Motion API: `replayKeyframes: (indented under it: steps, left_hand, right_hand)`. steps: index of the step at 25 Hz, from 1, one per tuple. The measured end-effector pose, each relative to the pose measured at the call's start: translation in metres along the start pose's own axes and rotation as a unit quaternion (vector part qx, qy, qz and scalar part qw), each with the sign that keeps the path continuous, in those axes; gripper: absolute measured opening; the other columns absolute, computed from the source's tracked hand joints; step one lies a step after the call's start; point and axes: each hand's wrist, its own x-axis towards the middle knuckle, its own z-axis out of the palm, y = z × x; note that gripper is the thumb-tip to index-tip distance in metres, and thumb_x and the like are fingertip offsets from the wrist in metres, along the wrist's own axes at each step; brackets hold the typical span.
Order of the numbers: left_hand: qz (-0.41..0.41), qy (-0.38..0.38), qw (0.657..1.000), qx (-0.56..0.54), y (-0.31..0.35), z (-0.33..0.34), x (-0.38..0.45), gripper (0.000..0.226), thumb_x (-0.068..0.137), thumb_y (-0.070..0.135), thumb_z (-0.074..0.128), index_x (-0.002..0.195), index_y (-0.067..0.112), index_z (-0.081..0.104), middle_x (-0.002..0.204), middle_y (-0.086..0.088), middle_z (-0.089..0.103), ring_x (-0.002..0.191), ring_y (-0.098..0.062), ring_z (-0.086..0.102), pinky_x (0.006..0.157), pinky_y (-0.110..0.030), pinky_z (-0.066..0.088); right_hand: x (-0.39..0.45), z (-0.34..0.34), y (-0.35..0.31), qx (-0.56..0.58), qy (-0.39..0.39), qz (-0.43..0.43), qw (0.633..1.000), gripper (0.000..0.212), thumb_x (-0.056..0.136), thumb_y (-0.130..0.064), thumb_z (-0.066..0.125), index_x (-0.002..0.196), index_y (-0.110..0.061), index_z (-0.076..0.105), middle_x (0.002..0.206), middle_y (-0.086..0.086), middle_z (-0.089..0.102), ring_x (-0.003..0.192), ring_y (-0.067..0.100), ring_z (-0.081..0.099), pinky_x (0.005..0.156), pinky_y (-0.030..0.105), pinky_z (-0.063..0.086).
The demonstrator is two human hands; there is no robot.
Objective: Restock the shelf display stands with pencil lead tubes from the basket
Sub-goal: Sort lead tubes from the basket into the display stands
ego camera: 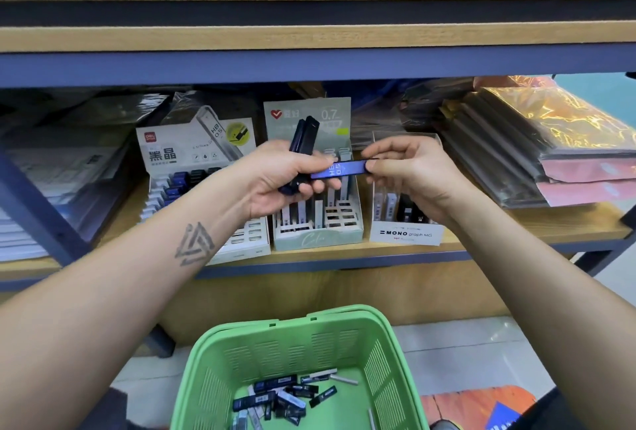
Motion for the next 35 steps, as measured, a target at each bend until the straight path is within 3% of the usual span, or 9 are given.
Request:
replayKeyframes:
  steps: [4, 8, 11, 14, 18, 24, 27, 32, 35]
  left_hand:
    - [0.052, 0.059, 0.993, 0.092, 0.008, -0.035, -0.013, 0.012, 0.092, 0.011, 0.071, 0.089, 0.000, 0.066, 0.070, -0.017, 0.065, 0.037, -0.007, 0.041, 0.031, -0.014, 0.026]
    - [0.076, 0.060, 0.974, 0.206, 0.014, -0.059, -0.028, 0.021, 0.084, 0.019, 0.081, 0.091, 0.003, 0.068, 0.061, -0.008, 0.061, 0.038, -0.008, 0.041, 0.034, -0.015, 0.027]
    - [0.086, 0.074, 0.982, 0.154, 0.021, -0.081, -0.035, 0.016, 0.090, 0.020, 0.076, 0.093, 0.010, 0.064, 0.063, -0.008, 0.061, 0.039, -0.008, 0.040, 0.035, -0.016, 0.024]
    - [0.037, 0.099, 0.993, 0.060, 0.027, -0.107, -0.040, 0.015, 0.100, 0.021, 0.062, 0.094, 0.008, 0.057, 0.065, -0.010, 0.060, 0.040, -0.009, 0.040, 0.032, -0.014, 0.022]
    - [-0.003, 0.094, 0.995, 0.031, 0.021, -0.132, -0.045, 0.013, 0.103, 0.013, 0.051, 0.095, 0.004, 0.054, 0.068, -0.014, 0.061, 0.047, -0.014, 0.047, 0.034, -0.016, 0.029]
    - [-0.012, 0.125, 0.990, 0.066, 0.001, -0.142, -0.040, 0.016, 0.106, 0.015, 0.051, 0.100, 0.003, 0.060, 0.067, -0.013, 0.069, 0.047, -0.016, 0.058, 0.040, -0.020, 0.045]
    - [-0.022, 0.122, 0.990, 0.071, -0.003, -0.144, -0.038, 0.016, 0.106, 0.018, 0.052, 0.106, 0.005, 0.060, 0.073, -0.014, 0.074, 0.051, -0.017, 0.065, 0.047, -0.024, 0.054]
    - [-0.016, 0.116, 0.991, 0.066, -0.004, -0.142, -0.035, 0.017, 0.106, 0.019, 0.052, 0.106, 0.005, 0.061, 0.078, -0.016, 0.075, 0.053, -0.018, 0.067, 0.049, -0.025, 0.055]
    - [-0.011, 0.114, 0.991, 0.067, -0.004, -0.142, -0.034, 0.017, 0.105, 0.019, 0.053, 0.110, 0.004, 0.060, 0.080, -0.017, 0.075, 0.054, -0.019, 0.067, 0.049, -0.026, 0.054]
  right_hand:
    - [0.005, 0.036, -0.016, -0.101, -0.081, -0.028, 0.991, 0.016, 0.081, -0.004, 0.081, 0.097, -0.005, 0.076, 0.083, 0.009, 0.075, 0.079, 0.018, 0.071, 0.078, 0.025, 0.057]
    - [0.018, 0.091, -0.031, -0.173, -0.123, -0.070, 0.975, 0.022, 0.079, -0.005, 0.083, 0.098, -0.007, 0.071, 0.081, 0.009, 0.075, 0.071, 0.009, 0.065, 0.070, 0.020, 0.051]
    - [0.030, 0.122, -0.039, -0.200, -0.148, -0.086, 0.965, 0.043, 0.081, -0.003, 0.081, 0.115, -0.017, 0.059, 0.075, 0.015, 0.068, 0.063, 0.018, 0.061, 0.067, 0.034, 0.055]
    - [0.043, 0.141, -0.031, -0.279, -0.100, -0.114, 0.948, 0.037, 0.086, -0.010, 0.078, 0.114, -0.026, 0.059, 0.074, 0.007, 0.066, 0.065, 0.029, 0.064, 0.075, 0.044, 0.058]
    - [0.053, 0.158, -0.011, -0.373, -0.054, -0.175, 0.910, 0.014, 0.090, -0.017, 0.072, 0.101, -0.024, 0.068, 0.081, -0.001, 0.068, 0.076, 0.020, 0.064, 0.077, 0.041, 0.056]
    - [0.060, 0.175, 0.005, -0.500, -0.053, -0.182, 0.845, 0.017, 0.092, -0.023, 0.071, 0.108, -0.026, 0.072, 0.101, 0.005, 0.075, 0.096, 0.029, 0.068, 0.083, 0.044, 0.057]
    - [0.060, 0.179, 0.007, -0.530, -0.056, -0.169, 0.829, 0.016, 0.091, -0.025, 0.070, 0.107, -0.029, 0.071, 0.100, 0.005, 0.074, 0.095, 0.030, 0.068, 0.080, 0.043, 0.057]
    - [0.060, 0.175, 0.002, -0.511, -0.089, -0.144, 0.842, 0.014, 0.087, -0.023, 0.074, 0.098, -0.029, 0.068, 0.092, -0.002, 0.071, 0.091, 0.026, 0.066, 0.078, 0.042, 0.056]
    - [0.059, 0.180, 0.007, -0.564, -0.075, -0.172, 0.804, 0.020, 0.090, -0.020, 0.069, 0.105, -0.024, 0.056, 0.095, 0.006, 0.069, 0.090, 0.036, 0.064, 0.069, 0.041, 0.052]
